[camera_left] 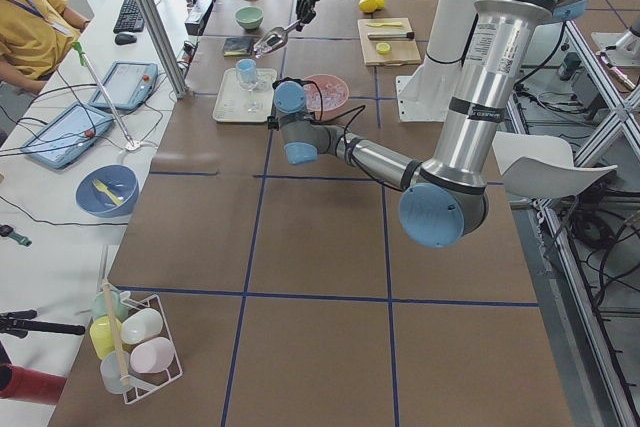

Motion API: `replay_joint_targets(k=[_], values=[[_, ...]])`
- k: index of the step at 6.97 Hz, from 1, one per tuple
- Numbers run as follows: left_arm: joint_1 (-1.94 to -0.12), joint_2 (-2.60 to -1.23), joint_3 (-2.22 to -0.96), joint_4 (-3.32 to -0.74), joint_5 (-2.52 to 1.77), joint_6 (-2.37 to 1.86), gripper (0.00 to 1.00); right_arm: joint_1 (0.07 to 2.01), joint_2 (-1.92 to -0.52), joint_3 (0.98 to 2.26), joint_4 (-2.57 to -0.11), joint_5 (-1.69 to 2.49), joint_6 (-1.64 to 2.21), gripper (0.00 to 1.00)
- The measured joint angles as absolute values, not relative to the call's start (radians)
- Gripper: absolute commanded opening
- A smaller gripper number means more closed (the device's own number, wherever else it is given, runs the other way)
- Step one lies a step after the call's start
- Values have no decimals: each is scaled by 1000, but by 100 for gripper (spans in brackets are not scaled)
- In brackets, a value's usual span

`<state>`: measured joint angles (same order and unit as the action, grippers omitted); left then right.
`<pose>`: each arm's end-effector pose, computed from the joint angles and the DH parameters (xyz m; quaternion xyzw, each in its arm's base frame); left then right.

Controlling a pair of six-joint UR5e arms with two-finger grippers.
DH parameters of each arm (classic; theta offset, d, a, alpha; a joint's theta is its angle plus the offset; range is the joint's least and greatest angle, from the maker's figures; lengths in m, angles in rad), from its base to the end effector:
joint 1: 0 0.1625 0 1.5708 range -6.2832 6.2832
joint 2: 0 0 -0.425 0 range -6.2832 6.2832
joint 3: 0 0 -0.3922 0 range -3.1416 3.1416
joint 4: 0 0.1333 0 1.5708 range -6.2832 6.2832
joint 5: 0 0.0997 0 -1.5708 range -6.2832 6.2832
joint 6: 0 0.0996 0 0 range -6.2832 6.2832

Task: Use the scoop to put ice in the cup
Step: 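Tip the scoop over the light-blue cup with the right gripper, pouring ice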

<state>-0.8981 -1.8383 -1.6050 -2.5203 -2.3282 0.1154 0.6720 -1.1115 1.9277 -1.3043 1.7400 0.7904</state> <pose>0.3149 -0.4994 0.3839 0.4407 0.4378 0.4891 0.6123 -0.3896 -0.4588 0.2157 0.2868 -0.4320 -0.0897 0.8503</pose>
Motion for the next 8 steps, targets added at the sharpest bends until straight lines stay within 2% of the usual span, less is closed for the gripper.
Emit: replay_joint_targets(k=[8], values=[[-897,-1837,-1607,-2522,-2327,116,100,781,-946,1893,-1675,1949,724,0]])
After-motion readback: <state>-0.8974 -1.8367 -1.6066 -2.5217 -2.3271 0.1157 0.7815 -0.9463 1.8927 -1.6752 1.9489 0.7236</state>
